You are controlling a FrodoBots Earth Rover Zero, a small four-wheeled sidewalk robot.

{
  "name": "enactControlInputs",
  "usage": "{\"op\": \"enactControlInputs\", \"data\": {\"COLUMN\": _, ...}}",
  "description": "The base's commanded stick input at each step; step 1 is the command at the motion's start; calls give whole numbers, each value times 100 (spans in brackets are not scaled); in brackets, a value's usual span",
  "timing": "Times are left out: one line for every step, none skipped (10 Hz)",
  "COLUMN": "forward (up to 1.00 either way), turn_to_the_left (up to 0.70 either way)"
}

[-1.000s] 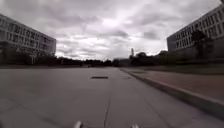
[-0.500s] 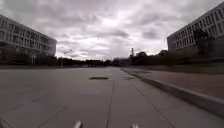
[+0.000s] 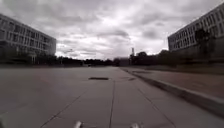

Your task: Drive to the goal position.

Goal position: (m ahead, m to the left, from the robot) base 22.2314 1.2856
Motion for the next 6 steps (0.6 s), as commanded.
{"op": "enactControlInputs", "data": {"forward": 70, "turn_to_the_left": 0}}
{"op": "enactControlInputs", "data": {"forward": 70, "turn_to_the_left": 0}}
{"op": "enactControlInputs", "data": {"forward": 70, "turn_to_the_left": 0}}
{"op": "enactControlInputs", "data": {"forward": 70, "turn_to_the_left": 0}}
{"op": "enactControlInputs", "data": {"forward": 70, "turn_to_the_left": 0}}
{"op": "enactControlInputs", "data": {"forward": 70, "turn_to_the_left": 0}}
